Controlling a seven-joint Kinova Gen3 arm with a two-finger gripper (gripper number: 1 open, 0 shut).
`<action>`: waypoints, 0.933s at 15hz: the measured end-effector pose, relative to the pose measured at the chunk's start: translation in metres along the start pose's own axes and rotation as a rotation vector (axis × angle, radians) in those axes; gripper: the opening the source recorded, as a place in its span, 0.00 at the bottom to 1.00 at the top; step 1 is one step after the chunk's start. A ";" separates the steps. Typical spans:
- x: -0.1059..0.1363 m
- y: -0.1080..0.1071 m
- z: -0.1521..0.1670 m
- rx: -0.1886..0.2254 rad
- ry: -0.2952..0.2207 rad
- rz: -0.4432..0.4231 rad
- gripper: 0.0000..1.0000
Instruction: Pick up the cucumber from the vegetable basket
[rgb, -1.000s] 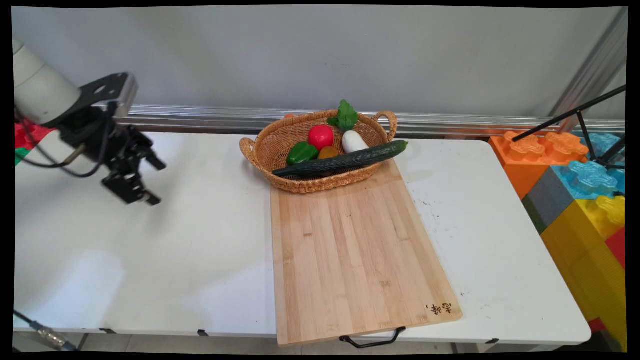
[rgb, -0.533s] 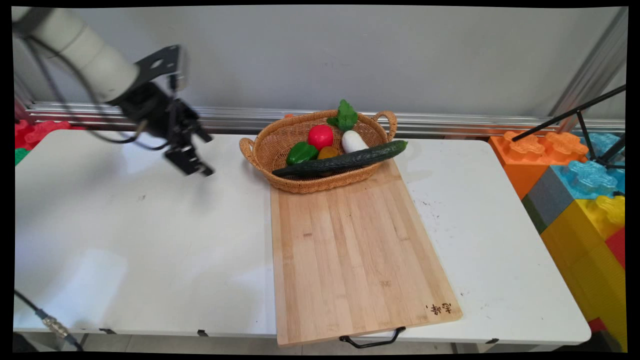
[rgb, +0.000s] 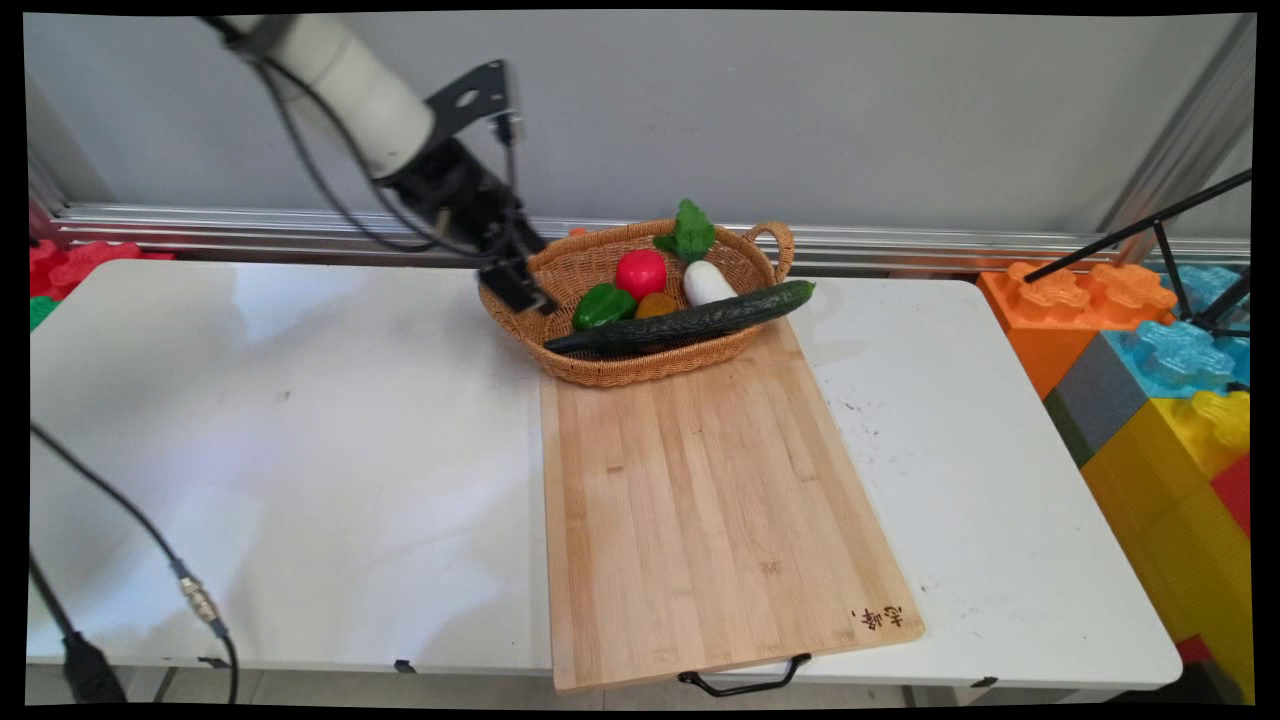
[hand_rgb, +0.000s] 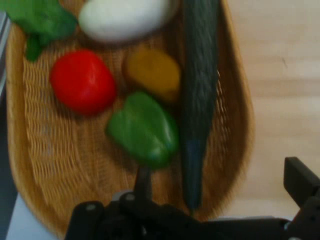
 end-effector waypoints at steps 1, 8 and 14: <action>0.007 -0.004 0.009 0.000 0.009 -0.001 1.00; 0.033 -0.024 0.058 -0.016 0.022 -0.005 1.00; 0.042 -0.034 0.091 -0.057 0.005 0.035 1.00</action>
